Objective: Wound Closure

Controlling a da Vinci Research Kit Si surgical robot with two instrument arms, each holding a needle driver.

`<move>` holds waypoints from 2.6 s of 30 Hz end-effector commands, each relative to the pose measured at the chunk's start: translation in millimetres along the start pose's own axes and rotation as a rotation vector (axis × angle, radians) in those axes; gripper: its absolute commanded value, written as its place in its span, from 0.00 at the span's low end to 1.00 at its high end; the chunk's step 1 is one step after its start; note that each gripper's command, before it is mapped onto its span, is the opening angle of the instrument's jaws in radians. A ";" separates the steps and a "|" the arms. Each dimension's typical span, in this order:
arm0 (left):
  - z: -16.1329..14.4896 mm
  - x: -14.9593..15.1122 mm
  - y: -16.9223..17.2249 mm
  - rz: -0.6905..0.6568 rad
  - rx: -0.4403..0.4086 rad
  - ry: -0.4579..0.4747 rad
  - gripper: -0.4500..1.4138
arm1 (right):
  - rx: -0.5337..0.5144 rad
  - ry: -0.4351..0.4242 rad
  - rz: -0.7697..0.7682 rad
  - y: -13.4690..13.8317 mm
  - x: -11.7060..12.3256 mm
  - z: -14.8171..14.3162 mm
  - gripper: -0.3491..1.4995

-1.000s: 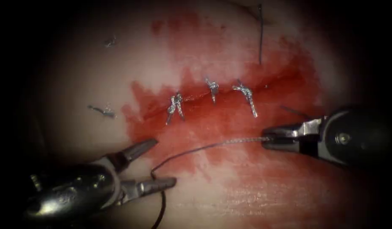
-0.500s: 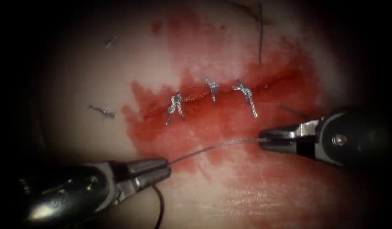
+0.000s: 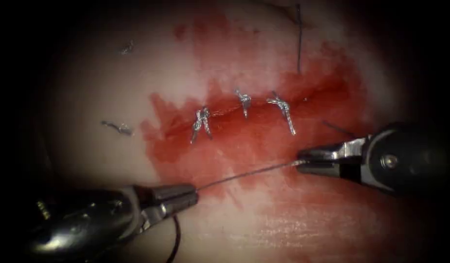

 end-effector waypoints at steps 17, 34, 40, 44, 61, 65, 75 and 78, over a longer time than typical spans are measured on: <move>-1.3 3.8 0.3 0.266 0.077 0.120 0.27 | -0.003 0.009 0.001 0.1 0.4 0.7 0.00; 0.3 2.5 0.9 0.214 0.077 0.012 0.62 | -0.003 0.013 0.001 0.1 0.4 0.8 0.00; 0.7 2.4 1.0 0.207 0.126 -0.010 0.57 | -0.002 0.015 0.001 0.0 0.5 0.9 0.00; 0.8 2.2 0.9 0.206 0.138 -0.012 0.26 | -0.002 0.015 0.002 0.0 0.5 0.9 0.00; -0.9 1.4 0.6 0.131 0.080 0.025 0.05 | -0.004 0.025 0.004 0.1 0.5 0.8 0.00; -0.9 1.4 0.6 0.111 0.040 0.034 0.05 | -0.004 0.025 0.004 0.1 0.5 0.9 0.00; -1.0 2.9 1.3 0.103 -0.035 0.028 0.05 | 0.015 0.040 0.005 0.2 0.5 0.5 0.00; -1.0 5.3 1.5 0.126 -0.066 0.037 0.05 | 0.018 0.055 0.004 0.7 0.3 -0.2 0.00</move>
